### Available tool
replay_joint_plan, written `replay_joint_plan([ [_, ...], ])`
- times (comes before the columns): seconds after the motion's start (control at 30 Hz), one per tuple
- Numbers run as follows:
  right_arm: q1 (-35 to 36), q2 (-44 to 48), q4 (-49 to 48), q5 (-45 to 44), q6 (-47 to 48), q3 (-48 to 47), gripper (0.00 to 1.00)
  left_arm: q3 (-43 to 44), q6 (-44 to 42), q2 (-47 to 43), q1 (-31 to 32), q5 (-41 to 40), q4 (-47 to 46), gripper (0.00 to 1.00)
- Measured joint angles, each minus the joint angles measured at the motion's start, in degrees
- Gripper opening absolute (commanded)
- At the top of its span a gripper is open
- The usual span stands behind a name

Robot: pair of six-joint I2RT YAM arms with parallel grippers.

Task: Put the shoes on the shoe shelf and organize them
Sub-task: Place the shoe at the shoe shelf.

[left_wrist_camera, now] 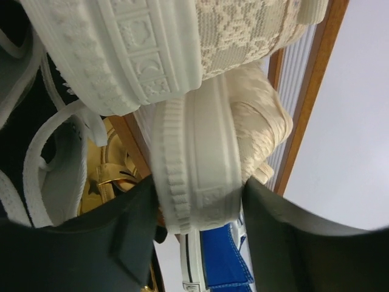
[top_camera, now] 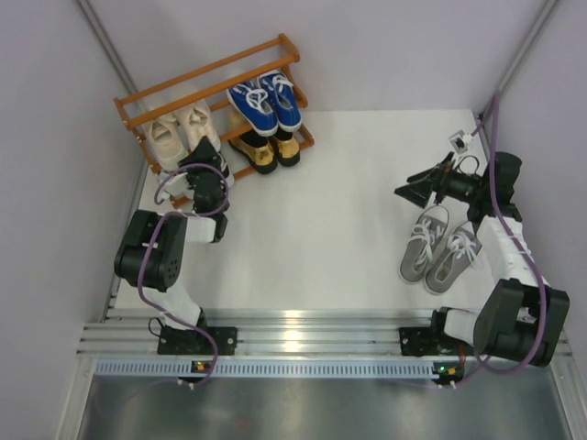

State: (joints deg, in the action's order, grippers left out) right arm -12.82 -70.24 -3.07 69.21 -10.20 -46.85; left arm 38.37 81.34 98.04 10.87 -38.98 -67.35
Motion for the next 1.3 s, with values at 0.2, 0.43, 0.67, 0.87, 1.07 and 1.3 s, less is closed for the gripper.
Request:
replay_joint_plan([
  [0.2,-0.42,0.15,-0.83,0.55,-0.55,0.37,0.99,-0.46,1.03,-1.18,-0.39,0.66,-1.73,0.98],
  [0.43,-0.48,0.48,-1.29,0.79,-1.01,0.37,1.0,-3.41,1.99,-7.3,-0.39,1.7,-2.49,0.98],
  [0.67,-0.5,0.79,-1.64,0.98,-1.57,0.37,0.99,-4.48,5.38,-17.53,-0.31,8.52,5.77,0.98],
  [0.87,-0.57,0.87,-1.73,1.03,-1.9,0.37,0.99,-6.71,6.86,-21.44,-0.2,11.21,10.21,0.98],
  [1.07,-0.68,1.2,-1.86,1.14,-2.01,0.37,0.99,-8.9,5.6,-22.16,-0.22,15.91,13.73,0.98],
  [1.3,-0.87,1.62,-1.75,1.42,-1.75,0.37,0.99,-4.61,-10.88,-40.28,-1.11,28.11,36.57,0.99],
])
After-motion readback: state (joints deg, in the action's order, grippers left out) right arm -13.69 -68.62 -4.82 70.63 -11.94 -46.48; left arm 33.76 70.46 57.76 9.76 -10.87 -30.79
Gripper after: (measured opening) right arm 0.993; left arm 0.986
